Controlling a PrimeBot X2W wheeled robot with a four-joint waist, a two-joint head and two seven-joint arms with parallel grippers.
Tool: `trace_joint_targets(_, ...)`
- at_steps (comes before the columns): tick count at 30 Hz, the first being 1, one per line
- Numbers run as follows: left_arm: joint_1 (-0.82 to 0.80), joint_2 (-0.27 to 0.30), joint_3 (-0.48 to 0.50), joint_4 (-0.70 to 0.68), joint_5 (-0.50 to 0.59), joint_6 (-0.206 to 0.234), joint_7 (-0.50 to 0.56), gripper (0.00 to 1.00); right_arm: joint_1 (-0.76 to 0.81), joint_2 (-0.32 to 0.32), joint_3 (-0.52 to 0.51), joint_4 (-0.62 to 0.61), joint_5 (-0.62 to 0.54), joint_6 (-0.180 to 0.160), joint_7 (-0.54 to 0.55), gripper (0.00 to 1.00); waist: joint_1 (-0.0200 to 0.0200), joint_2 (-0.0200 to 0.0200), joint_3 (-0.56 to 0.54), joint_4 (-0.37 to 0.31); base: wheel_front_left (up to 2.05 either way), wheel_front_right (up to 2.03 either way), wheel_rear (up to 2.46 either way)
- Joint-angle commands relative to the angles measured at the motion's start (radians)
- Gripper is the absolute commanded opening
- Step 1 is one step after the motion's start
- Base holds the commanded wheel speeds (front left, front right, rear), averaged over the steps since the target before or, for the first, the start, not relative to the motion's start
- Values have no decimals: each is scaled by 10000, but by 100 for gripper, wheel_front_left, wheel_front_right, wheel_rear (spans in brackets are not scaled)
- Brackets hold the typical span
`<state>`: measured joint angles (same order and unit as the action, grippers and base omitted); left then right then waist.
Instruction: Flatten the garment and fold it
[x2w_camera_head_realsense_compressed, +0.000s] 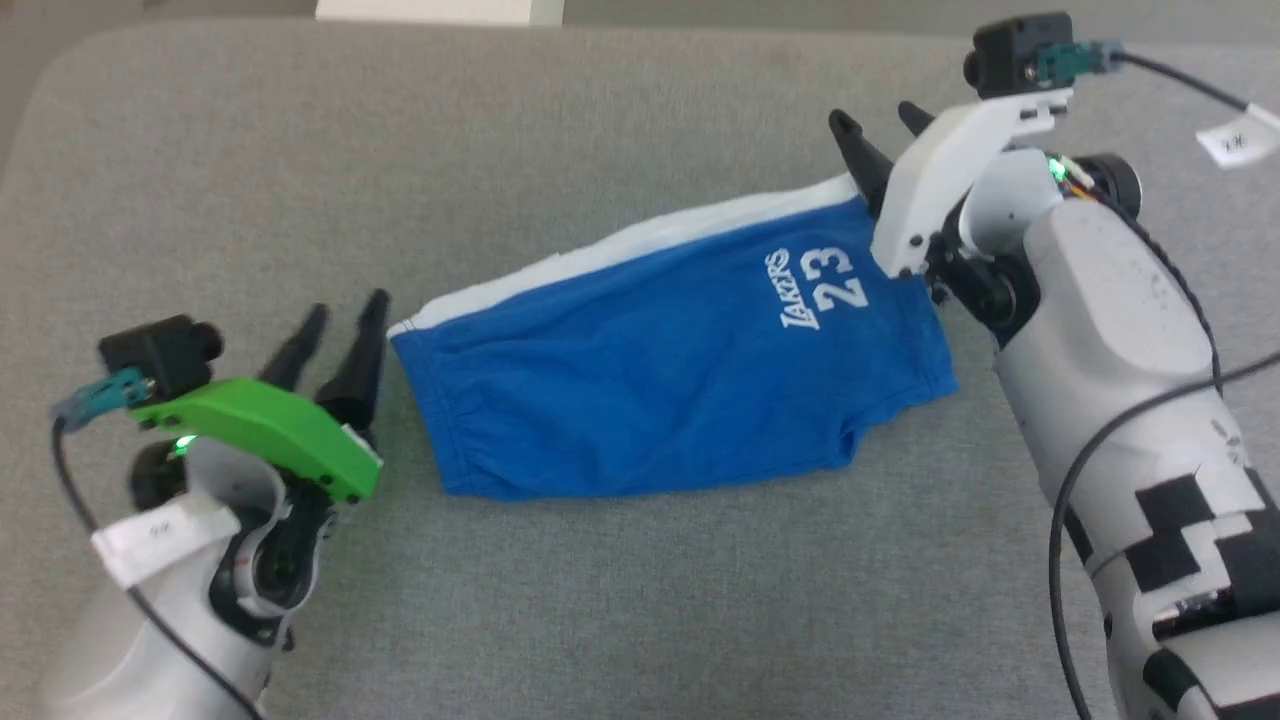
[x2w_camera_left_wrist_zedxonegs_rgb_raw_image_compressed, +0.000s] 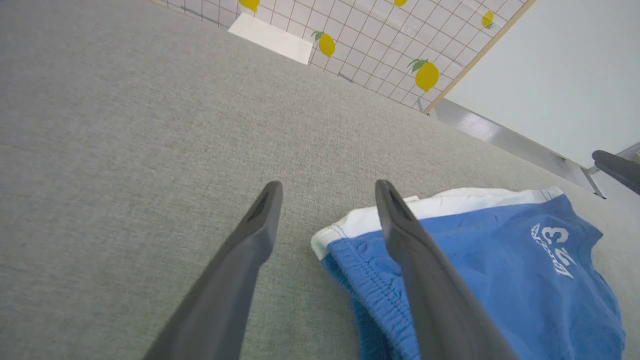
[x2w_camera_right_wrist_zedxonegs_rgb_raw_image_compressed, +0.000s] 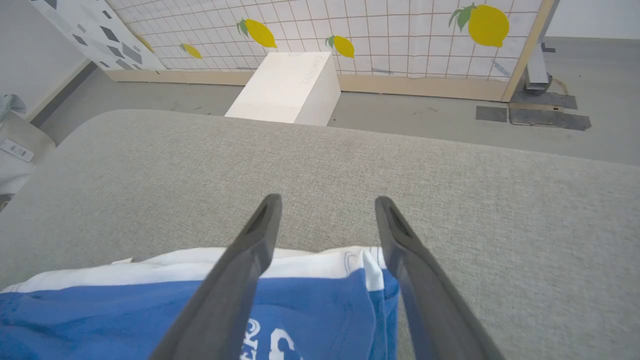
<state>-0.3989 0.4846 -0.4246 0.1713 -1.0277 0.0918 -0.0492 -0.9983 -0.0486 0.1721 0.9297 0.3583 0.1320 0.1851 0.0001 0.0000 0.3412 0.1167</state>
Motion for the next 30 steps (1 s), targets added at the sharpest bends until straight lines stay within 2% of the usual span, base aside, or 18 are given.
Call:
trace_joint_targets(1, 229, 152, 72, -136, 219, 156, -215, 100, 292, -16, -44, -11, -93, -13, -125, 100, -1, 0, -722, -105, 0, 0, 0)
trace_joint_targets(7, 1192, 692, -1, -1197, 2087, 1043, -1768, 100, 1483, -23, -716, 116, -1722, -13, 305, 100, -1, 0, -1417, -185, 0, 0, 0)
trace_joint_targets(10, 1768, 617, 117, -1604, 2887, 1386, -2054, 100, 2203, -22, -1273, -193, -2760, -13, 832, 100, -1, 0, -1552, -160, 0, 0, 0)
trace_joint_targets(13, 2336, 380, 280, -1888, 3297, 1512, -2110, 100, 2913, -20, -1349, -687, -2949, -13, 1546, 100, -1, 0, -1605, -103, 0, 0, 0)
trace_joint_targets(17, 2900, 44, 588, -2143, 3597, 1453, -2121, 100, 3672, -19, -1032, -1549, -2814, -13, 2423, 100, -1, 0, -1502, -48, 0, 0, 0)
trace_joint_targets(22, 3087, -267, 879, -2158, 3798, 1155, -2123, 100, 4148, -18, -821, -2468, -3012, -13, 3235, 100, -1, 0, -1252, 80, 0, 0, 0)
trace_joint_targets(30, 2999, -538, 848, -1854, 3792, 749, -2082, 100, 4359, -17, -825, -3156, -3537, -13, 4332, 100, -1, 0, -1020, 198, 0, 0, 0)
